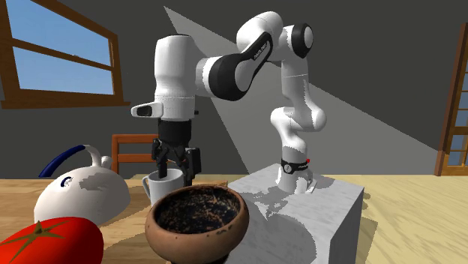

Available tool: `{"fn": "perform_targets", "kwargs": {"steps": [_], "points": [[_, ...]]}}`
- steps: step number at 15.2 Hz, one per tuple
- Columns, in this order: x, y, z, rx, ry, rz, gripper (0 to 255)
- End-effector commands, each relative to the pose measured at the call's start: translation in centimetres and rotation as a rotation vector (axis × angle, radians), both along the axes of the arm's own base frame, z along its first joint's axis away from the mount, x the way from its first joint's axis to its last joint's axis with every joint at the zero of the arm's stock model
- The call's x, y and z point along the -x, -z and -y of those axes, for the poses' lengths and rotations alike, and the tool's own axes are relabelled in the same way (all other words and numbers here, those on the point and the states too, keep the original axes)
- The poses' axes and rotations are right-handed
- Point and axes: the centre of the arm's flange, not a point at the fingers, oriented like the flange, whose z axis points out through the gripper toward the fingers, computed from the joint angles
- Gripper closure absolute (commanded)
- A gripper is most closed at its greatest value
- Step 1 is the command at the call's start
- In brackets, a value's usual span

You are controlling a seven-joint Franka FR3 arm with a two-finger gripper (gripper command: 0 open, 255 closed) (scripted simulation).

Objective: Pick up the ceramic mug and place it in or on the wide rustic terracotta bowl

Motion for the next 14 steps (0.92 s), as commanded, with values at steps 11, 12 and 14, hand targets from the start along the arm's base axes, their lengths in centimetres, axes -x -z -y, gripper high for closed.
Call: {"fn": "perform_targets", "kwargs": {"steps": [11, 12, 14], "points": [[0.04, 0.62, -0.18, -0.002, -0.004, -0.008, 255], [0.04, 0.62, -0.18, -0.002, -0.004, -0.008, 255], [0.04, 0.62, -0.19, -0.002, -0.004, -0.008, 255]]}}
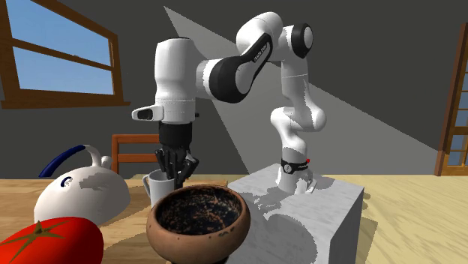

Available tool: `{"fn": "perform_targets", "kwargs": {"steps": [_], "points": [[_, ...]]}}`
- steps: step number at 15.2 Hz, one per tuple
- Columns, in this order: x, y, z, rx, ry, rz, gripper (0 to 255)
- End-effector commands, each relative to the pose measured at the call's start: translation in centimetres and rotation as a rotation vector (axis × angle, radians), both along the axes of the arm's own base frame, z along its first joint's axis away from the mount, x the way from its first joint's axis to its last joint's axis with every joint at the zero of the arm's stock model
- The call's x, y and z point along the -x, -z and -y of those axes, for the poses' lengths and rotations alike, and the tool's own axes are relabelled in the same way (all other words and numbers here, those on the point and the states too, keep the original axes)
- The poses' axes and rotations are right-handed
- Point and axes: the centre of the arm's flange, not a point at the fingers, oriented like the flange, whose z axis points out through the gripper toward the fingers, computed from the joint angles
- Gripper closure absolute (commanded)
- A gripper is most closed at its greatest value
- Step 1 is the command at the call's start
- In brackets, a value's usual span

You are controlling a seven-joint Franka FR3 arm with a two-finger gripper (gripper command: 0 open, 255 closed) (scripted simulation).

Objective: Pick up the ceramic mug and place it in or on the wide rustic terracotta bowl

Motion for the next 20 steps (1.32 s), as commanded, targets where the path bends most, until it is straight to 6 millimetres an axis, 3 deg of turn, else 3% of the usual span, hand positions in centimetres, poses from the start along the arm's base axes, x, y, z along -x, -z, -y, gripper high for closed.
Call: {"fn": "perform_targets", "kwargs": {"steps": [1, 20], "points": [[0.0, 0.0, 0.0, 0.0, 0.0, 0.0, 255], [0.0, -10.0, 0.0, 0.0, 0.0, 0.0, 255]]}}
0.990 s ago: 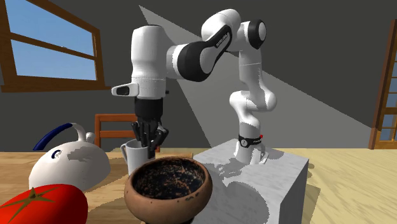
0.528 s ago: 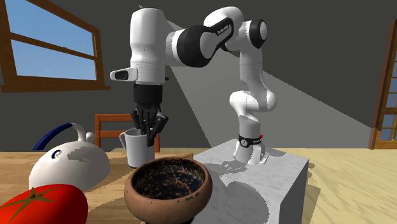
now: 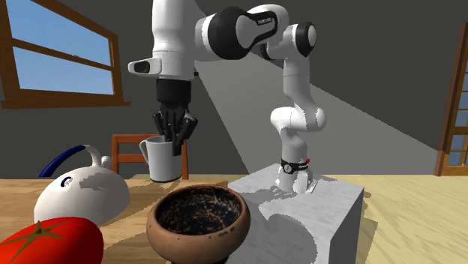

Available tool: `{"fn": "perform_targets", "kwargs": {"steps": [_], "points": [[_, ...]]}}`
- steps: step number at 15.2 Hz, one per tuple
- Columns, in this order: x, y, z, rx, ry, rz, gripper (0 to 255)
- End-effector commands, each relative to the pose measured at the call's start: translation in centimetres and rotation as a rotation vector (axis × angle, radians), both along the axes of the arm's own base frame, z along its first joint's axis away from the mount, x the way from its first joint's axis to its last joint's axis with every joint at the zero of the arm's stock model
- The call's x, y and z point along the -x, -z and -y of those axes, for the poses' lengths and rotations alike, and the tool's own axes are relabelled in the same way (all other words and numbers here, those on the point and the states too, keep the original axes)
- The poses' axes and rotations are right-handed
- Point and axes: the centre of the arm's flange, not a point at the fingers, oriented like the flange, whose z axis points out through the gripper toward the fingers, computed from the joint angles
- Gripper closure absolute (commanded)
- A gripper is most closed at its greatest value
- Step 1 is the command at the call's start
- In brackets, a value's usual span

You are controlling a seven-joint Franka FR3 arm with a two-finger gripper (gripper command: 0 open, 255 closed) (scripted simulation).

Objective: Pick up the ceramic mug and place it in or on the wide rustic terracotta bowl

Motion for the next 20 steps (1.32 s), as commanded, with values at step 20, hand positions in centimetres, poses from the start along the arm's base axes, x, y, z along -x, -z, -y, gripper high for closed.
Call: {"fn": "perform_targets", "kwargs": {"steps": [20], "points": [[-1.4, -9.3, -7.6, 0.0, 0.0, 0.0, 255]]}}
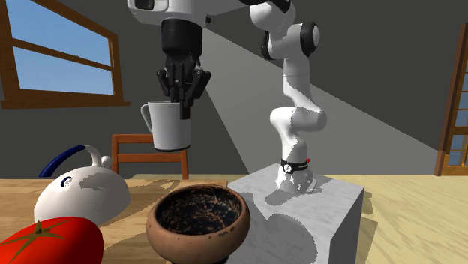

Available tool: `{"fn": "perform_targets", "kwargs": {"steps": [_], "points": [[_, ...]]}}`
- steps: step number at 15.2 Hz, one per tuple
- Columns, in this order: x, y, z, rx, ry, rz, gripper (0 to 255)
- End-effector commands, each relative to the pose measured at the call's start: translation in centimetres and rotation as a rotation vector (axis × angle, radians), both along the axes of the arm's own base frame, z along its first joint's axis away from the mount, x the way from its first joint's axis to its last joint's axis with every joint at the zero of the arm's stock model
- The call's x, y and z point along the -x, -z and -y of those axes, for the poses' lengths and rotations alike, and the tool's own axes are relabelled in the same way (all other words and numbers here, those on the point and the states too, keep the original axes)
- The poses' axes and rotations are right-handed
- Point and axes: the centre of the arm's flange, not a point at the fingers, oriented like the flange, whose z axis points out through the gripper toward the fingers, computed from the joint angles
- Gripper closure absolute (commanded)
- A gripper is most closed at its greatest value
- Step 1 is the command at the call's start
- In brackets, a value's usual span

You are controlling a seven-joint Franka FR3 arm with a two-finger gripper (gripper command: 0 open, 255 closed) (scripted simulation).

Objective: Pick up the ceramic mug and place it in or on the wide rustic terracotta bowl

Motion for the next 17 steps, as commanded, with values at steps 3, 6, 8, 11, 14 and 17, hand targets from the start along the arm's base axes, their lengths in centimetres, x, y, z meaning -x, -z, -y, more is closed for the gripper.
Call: {"fn": "perform_targets", "kwargs": {"steps": [3, 6, 8, 11, 14, 17], "points": [[-0.9, -0.9, -4.9, 0.0, 0.001, 0.0, 255], [-1.5, -1.7, -8.7, 0.0, 0.001, 0.0, 255], [-1.7, -1.4, -9.6, 0.0, 0.001, 0.0, 255], [-1.7, 0.2, -9.6, 0.0, 0.001, 0.0, 255], [-1.7, 1.8, -9.6, 0.0, 0.001, 0.0, 255], [-1.7, 3.4, -9.6, 0.0, 0.001, 0.0, 255]]}}
